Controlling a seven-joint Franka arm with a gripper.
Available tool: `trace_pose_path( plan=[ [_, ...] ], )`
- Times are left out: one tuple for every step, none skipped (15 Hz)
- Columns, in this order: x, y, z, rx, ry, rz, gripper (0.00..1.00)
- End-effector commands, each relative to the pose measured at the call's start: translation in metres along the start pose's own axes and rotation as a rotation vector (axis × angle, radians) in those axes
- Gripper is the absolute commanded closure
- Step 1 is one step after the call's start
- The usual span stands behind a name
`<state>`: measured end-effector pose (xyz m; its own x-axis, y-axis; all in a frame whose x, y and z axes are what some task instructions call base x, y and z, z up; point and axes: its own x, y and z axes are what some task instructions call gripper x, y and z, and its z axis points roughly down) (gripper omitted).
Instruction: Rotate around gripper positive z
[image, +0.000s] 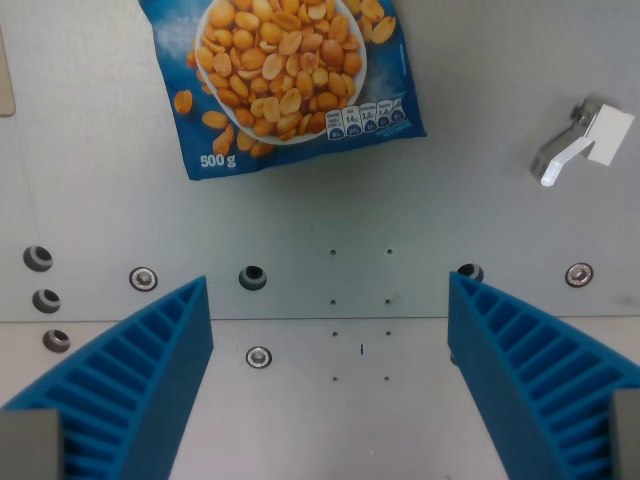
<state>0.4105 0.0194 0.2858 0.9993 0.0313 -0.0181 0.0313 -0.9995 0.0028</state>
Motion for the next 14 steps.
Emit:
trace_pose_path(
  plan=[
    [0.0001, 0.0000, -0.0024, 0.000, 0.006, 0.013, 0.00],
    [0.0001, 0.0000, -0.0024, 0.000, 0.006, 0.027, 0.00],
    [0.0001, 0.0000, -0.0024, 0.000, 0.006, 0.040, 0.00],
    [0.0001, 0.0000, -0.0024, 0.000, 0.006, 0.053, 0.00],
    [0.0001, 0.0000, -0.0024, 0.000, 0.006, 0.067, 0.00],
    [0.0001, 0.0000, -0.0024, 0.000, 0.006, 0.080, 0.00],
    [0.0001, 0.0000, -0.0024, 0.000, 0.006, 0.093, 0.00],
    [0.0001, 0.0000, -0.0024, 0.000, 0.006, 0.107, 0.00],
    [0.0001, 0.0000, -0.0024, 0.000, 0.006, 0.120, 0.00],
    [0.0001, 0.0000, -0.0024, 0.000, 0.006, 0.133, 0.00],
    [0.0001, 0.0000, -0.0024, 0.000, 0.006, 0.147, 0.00],
    [0.0001, 0.0000, -0.0024, 0.000, 0.006, 0.160, 0.00],
    [0.0001, 0.0000, -0.0024, 0.000, 0.006, 0.173, 0.00],
    [0.0001, 0.0000, -0.0024, 0.000, 0.006, 0.187, 0.00]
  ],
)
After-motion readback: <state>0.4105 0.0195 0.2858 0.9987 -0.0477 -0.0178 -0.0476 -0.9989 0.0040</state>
